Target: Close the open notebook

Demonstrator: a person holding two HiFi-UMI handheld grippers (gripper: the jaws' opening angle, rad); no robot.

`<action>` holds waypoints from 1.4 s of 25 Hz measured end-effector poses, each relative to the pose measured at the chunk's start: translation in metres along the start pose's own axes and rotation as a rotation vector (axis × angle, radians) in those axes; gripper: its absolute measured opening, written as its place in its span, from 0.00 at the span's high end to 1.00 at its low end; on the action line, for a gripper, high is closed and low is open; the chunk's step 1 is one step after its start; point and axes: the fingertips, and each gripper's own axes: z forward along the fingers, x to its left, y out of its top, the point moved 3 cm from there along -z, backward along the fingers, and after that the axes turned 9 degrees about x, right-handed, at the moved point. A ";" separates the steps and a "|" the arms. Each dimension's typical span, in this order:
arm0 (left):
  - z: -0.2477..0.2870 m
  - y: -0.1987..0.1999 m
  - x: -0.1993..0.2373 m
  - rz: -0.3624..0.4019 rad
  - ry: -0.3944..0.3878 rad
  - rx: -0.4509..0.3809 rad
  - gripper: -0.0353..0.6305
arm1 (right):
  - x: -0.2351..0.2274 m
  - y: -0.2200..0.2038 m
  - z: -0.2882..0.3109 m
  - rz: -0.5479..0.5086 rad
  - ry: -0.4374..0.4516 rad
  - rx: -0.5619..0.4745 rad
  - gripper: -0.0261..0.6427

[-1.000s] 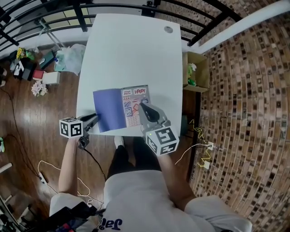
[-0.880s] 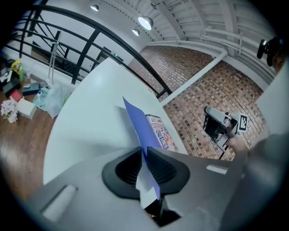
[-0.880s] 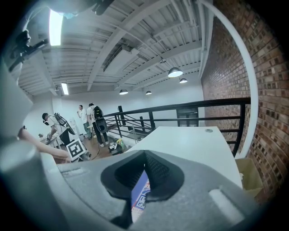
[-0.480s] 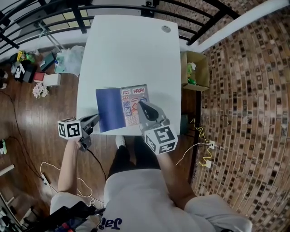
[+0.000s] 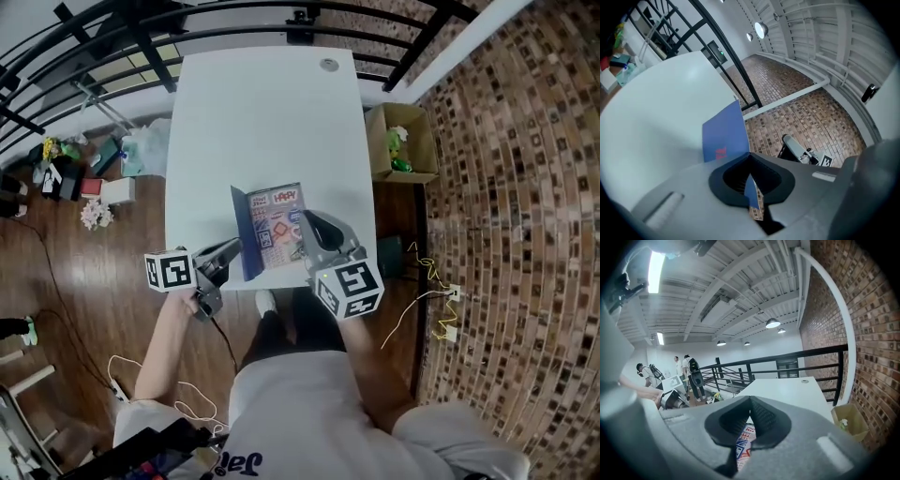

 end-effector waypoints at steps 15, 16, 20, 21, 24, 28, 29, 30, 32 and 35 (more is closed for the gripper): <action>0.153 0.002 0.006 0.016 0.047 0.146 0.92 | -0.078 -0.029 -0.044 0.104 -0.144 0.013 0.97; 0.162 0.001 0.010 0.012 0.063 0.148 0.92 | -0.081 -0.032 -0.045 0.110 -0.148 0.015 0.97; 0.187 -0.003 0.029 -0.012 0.128 0.152 0.92 | -0.087 -0.042 -0.047 0.121 -0.156 0.030 0.97; 0.192 -0.004 0.034 -0.014 0.145 0.156 0.92 | -0.088 -0.044 -0.047 0.117 -0.157 0.036 0.97; 0.205 -0.008 0.045 -0.012 0.199 0.172 0.92 | -0.089 -0.047 -0.046 0.126 -0.152 0.039 0.97; 0.213 -0.011 0.055 -0.033 0.247 0.179 0.92 | -0.088 -0.046 -0.045 0.141 -0.144 0.029 0.97; 0.215 -0.010 0.057 -0.044 0.260 0.180 0.92 | -0.088 -0.046 -0.044 0.140 -0.144 0.029 0.97; 0.216 -0.010 0.058 -0.051 0.276 0.182 0.91 | -0.088 -0.047 -0.043 0.137 -0.144 0.030 0.97; 0.220 -0.009 0.058 -0.046 0.316 0.192 0.91 | -0.087 -0.048 -0.041 0.137 -0.147 0.035 0.97; 0.222 -0.007 0.057 -0.024 0.357 0.211 0.91 | -0.083 -0.045 -0.040 0.137 -0.141 0.027 0.97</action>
